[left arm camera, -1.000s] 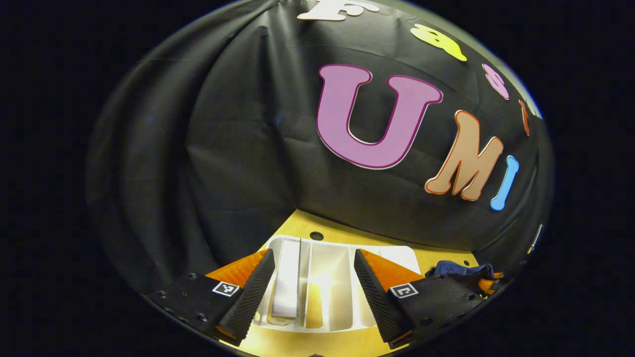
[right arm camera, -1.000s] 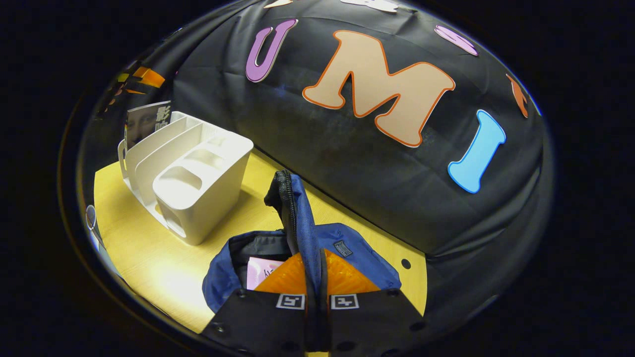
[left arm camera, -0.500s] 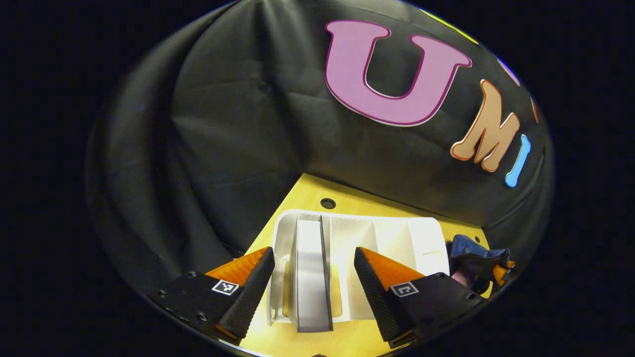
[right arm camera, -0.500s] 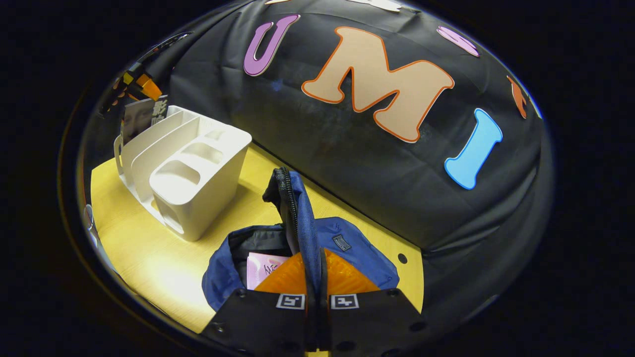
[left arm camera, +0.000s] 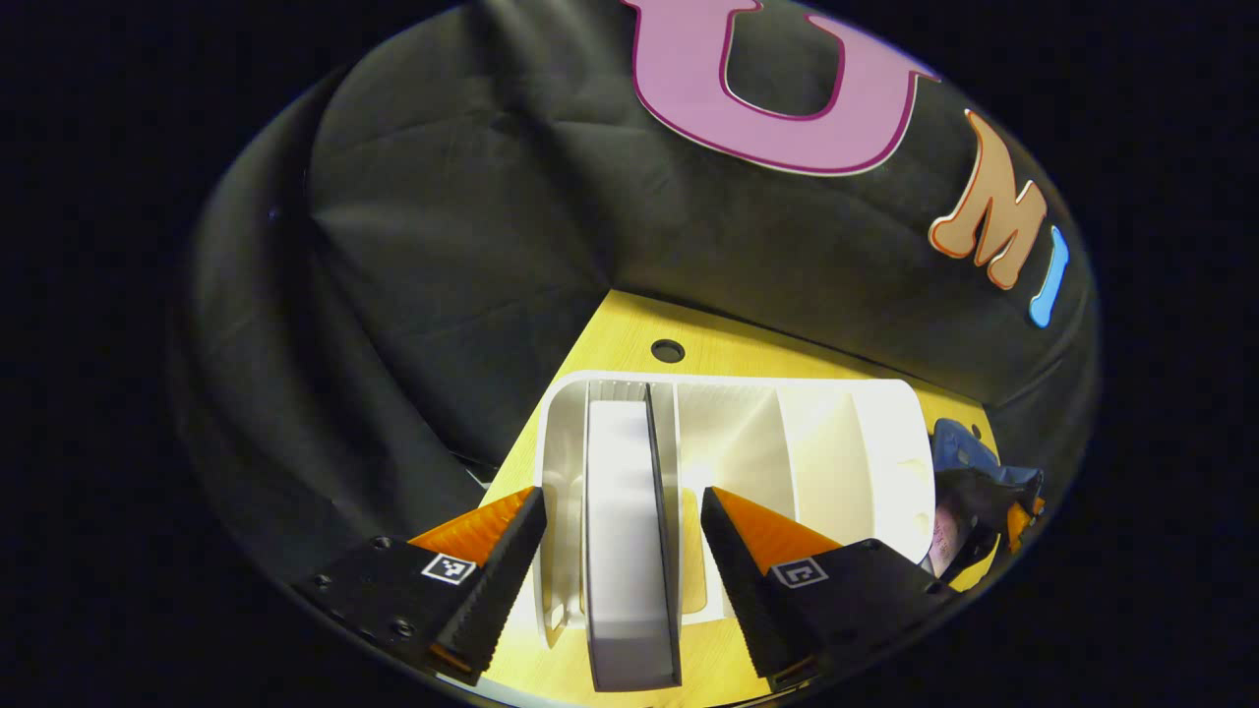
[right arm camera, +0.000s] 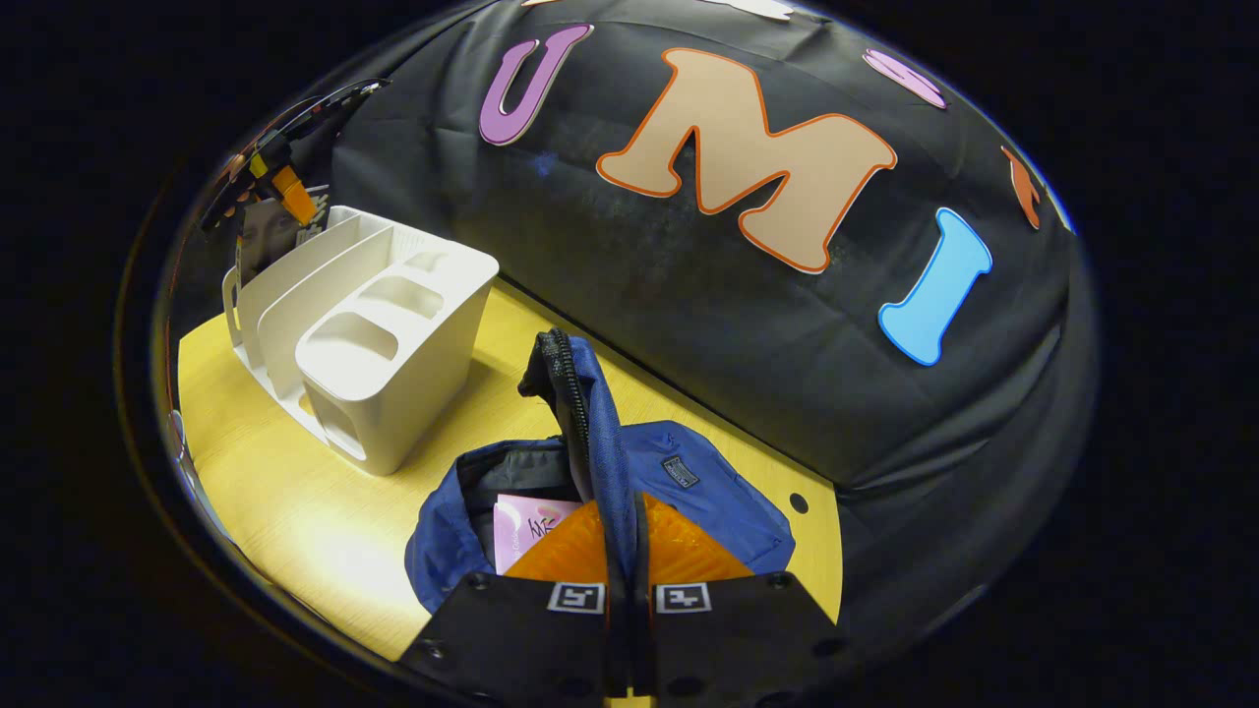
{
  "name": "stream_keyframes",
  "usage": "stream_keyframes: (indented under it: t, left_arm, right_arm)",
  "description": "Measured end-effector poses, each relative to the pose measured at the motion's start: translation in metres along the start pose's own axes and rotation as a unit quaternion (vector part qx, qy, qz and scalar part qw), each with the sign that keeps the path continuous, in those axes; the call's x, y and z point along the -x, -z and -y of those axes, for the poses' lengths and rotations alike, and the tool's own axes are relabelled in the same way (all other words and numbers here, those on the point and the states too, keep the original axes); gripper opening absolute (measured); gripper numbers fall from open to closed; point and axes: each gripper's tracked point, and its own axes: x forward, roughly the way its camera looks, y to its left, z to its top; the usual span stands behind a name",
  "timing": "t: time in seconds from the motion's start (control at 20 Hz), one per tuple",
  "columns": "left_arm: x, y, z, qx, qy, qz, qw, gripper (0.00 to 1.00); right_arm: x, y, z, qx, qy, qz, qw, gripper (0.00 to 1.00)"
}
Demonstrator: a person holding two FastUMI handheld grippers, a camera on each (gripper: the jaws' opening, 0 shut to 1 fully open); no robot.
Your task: Open the schoolbag, grab two books from the bookshelf and put them into the schoolbag.
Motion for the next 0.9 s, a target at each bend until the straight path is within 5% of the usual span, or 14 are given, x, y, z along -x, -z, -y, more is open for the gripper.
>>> stream_keyframes:
  t: [0.3,0.55,0.9]
  left_arm:
    - [-0.007,0.01,-0.009,-0.016,-0.022,-0.029,0.999,0.7]
    - [-0.014,0.028,-0.013,-0.024,-0.047,-0.053,0.997,0.41]
    - [-0.012,0.018,-0.016,0.023,-0.063,-0.027,0.997,0.39]
  right_arm:
    - [0.001,0.001,0.0,0.001,-0.001,0.001,1.0,0.05]
    - [0.001,0.001,0.001,0.0,-0.001,0.002,1.0,0.05]
    - [0.001,0.002,-0.001,0.001,-0.004,0.004,1.0,0.05]
